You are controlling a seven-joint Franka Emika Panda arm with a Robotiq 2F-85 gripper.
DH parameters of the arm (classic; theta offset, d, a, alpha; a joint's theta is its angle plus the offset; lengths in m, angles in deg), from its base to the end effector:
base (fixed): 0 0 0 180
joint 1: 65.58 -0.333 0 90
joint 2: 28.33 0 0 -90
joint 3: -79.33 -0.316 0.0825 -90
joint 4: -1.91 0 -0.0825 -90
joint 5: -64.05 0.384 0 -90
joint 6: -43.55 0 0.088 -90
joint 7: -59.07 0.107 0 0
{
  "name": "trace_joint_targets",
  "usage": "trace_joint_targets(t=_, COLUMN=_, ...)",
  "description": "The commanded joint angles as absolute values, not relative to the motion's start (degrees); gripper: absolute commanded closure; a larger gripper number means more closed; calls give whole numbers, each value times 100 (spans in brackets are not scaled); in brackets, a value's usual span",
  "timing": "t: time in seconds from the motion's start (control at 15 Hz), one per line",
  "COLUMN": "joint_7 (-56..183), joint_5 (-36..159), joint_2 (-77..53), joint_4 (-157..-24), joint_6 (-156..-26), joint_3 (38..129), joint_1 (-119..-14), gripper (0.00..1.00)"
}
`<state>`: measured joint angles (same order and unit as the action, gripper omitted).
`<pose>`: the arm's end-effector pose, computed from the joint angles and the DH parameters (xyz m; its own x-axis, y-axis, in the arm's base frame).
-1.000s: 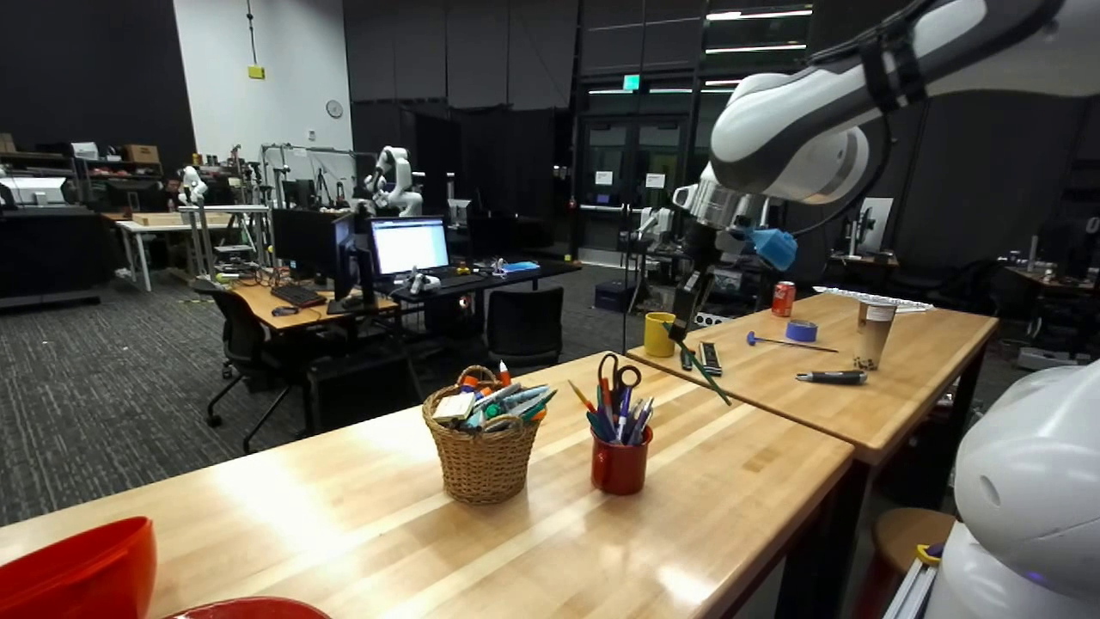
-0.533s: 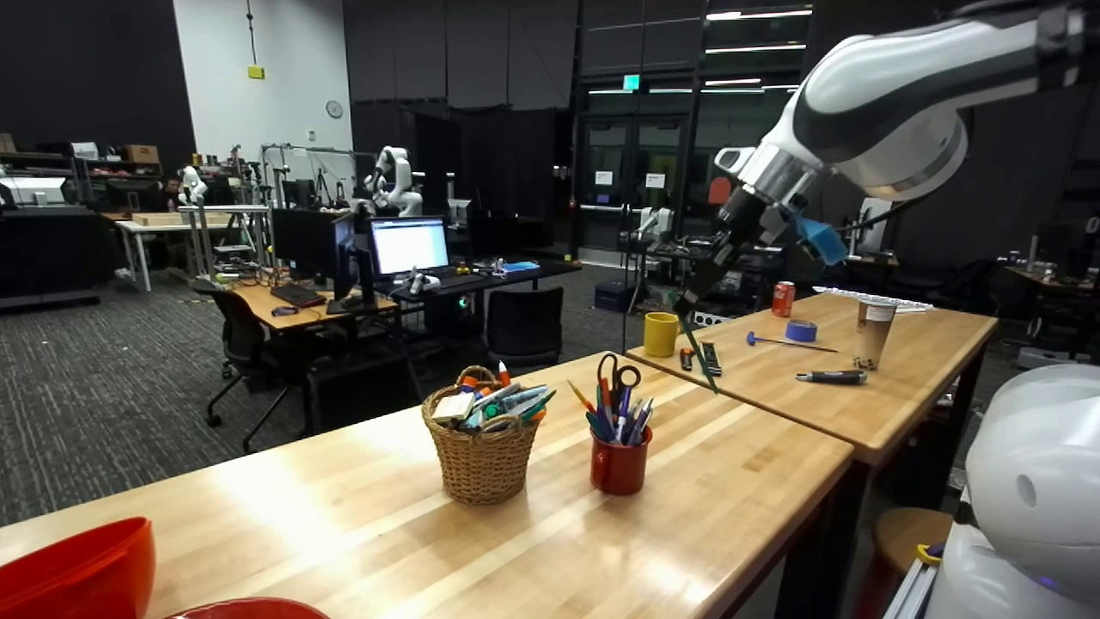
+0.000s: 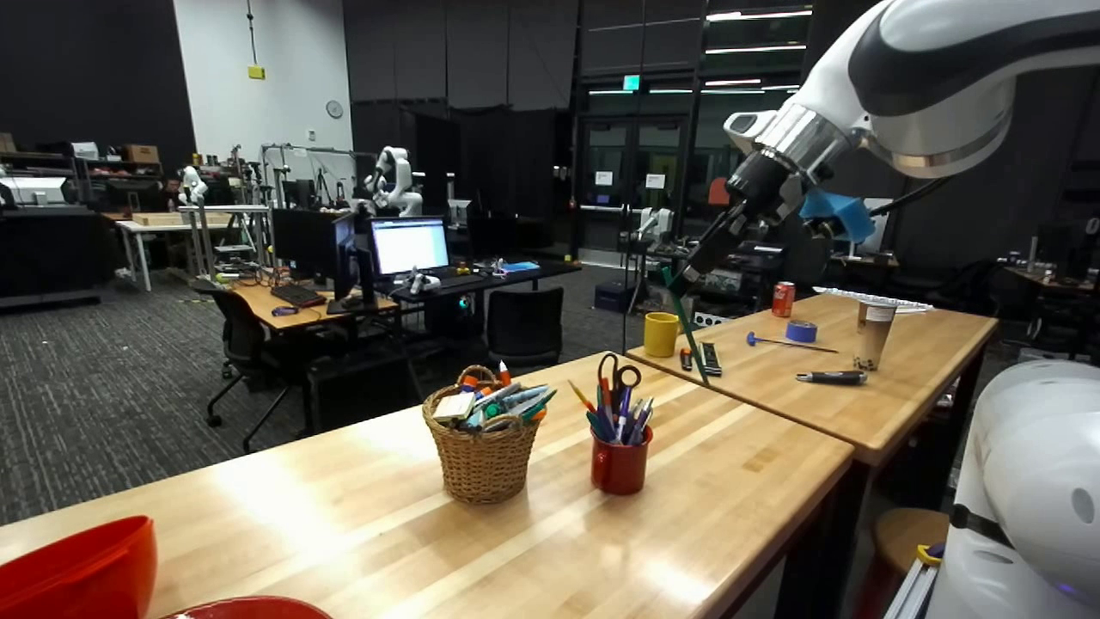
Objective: Put the green pen inside the orange cup
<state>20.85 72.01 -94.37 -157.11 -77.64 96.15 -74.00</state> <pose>0.2653 -0.0427 0.5368 0.6933 0.4372 0.5729 0.5629 -0.8249 -0.0518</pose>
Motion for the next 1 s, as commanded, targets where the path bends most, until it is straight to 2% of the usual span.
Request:
trace_joint_targets(t=0.0, joint_7=2111, joint_5=7178, joint_2=-9427, joint_4=-15699, joint_6=-7752, joint_3=9627, joint_1=-7435, gripper=89)
trace_joint_targets(t=0.4, joint_7=2111, joint_5=7179, joint_2=-9409, joint_4=-15699, joint_6=-7750, joint_3=9628, joint_1=-7434, gripper=89)
trace_joint_targets(t=0.47, joint_7=2078, joint_5=7259, joint_2=-9344, joint_4=-15698, joint_6=-7993, joint_3=9678, joint_1=-7503, gripper=97)
trace_joint_targets(t=0.93, joint_7=1619, joint_5=7824, joint_2=-8530, joint_4=-15768, joint_6=-9863, joint_3=10263, joint_1=-8487, gripper=97)
